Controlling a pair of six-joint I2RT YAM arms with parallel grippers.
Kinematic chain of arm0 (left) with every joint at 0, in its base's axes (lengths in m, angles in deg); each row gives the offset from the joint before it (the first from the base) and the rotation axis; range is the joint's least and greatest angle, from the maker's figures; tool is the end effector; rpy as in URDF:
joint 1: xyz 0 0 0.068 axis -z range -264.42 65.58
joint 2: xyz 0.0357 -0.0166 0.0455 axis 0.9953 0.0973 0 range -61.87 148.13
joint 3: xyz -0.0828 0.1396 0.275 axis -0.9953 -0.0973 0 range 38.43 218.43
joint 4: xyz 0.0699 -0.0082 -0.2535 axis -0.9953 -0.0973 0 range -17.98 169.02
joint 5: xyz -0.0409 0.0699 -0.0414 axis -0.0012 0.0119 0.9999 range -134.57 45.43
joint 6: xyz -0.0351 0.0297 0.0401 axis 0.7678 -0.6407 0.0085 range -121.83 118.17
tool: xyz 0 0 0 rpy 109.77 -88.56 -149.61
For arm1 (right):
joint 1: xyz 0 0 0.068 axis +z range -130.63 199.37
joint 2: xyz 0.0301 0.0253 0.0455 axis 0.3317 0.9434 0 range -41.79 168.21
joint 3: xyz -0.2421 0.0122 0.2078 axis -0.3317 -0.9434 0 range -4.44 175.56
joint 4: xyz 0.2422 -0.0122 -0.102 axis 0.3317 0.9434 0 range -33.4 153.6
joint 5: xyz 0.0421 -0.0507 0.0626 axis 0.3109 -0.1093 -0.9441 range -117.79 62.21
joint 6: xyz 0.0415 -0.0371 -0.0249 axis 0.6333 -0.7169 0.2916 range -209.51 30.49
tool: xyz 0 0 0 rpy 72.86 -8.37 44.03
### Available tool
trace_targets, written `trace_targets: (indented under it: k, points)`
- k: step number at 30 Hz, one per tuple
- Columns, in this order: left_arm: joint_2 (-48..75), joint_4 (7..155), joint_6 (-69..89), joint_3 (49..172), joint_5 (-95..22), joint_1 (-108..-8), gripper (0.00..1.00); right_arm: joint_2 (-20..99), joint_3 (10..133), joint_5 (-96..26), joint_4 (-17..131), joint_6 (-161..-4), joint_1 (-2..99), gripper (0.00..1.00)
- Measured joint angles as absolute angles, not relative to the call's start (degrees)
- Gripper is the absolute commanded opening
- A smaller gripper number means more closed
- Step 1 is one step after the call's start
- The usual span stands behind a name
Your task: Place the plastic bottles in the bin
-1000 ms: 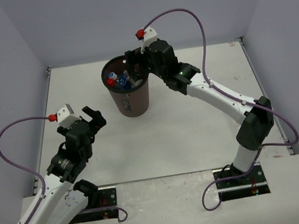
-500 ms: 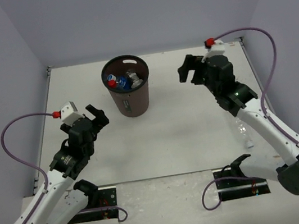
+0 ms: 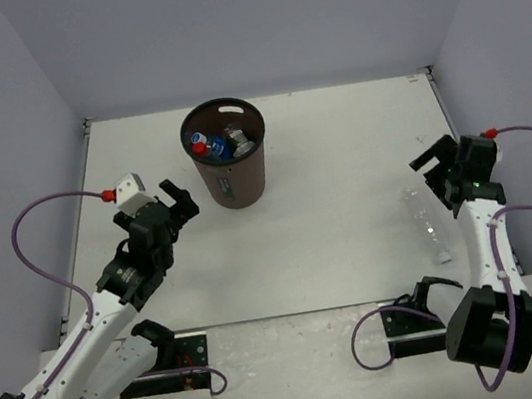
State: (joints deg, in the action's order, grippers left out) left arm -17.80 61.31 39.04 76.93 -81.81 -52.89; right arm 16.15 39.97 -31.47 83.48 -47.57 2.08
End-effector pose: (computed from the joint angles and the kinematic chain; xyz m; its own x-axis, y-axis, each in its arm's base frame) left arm 0.1412 -0.0543 0.3226 -0.2171 -0.4781 -0.8511 -0.2640 0.8681 -0.4203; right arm 0.1913 -0.0564 0.3009 -0.2934 0.7899 -0.5385 0.5997 0.5908 0.5398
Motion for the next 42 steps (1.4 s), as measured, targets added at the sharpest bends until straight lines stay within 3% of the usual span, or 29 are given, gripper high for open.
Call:
trace_targets:
  k: [6, 15, 28, 34, 42]
  points:
    - [-15.40, 62.84, 38.40, 76.93, -80.99, -52.89, 1.00, 16.45, 36.23, -33.61, 85.23, -47.52, -6.82, 0.99]
    - [-15.61, 64.57, 37.62, 76.79, -80.04, -54.64, 1.00, 23.16, 36.71, -34.05, 85.64, -49.98, -8.02, 0.99]
    - [-8.93, 66.56, 38.11, 75.23, -67.36, -72.97, 1.00, 29.60, 37.27, -35.41, 85.73, -51.55, -7.86, 0.99]
    - [-8.99, 66.60, 38.07, 75.11, -65.79, -73.43, 1.00, 28.82, 37.27, -33.17, 86.27, -52.74, -5.03, 0.99]
    - [-9.66, 66.62, 38.07, 75.09, -65.61, -73.48, 1.00, 24.38, 37.27, -22.20, 92.06, -52.26, 8.78, 0.99]
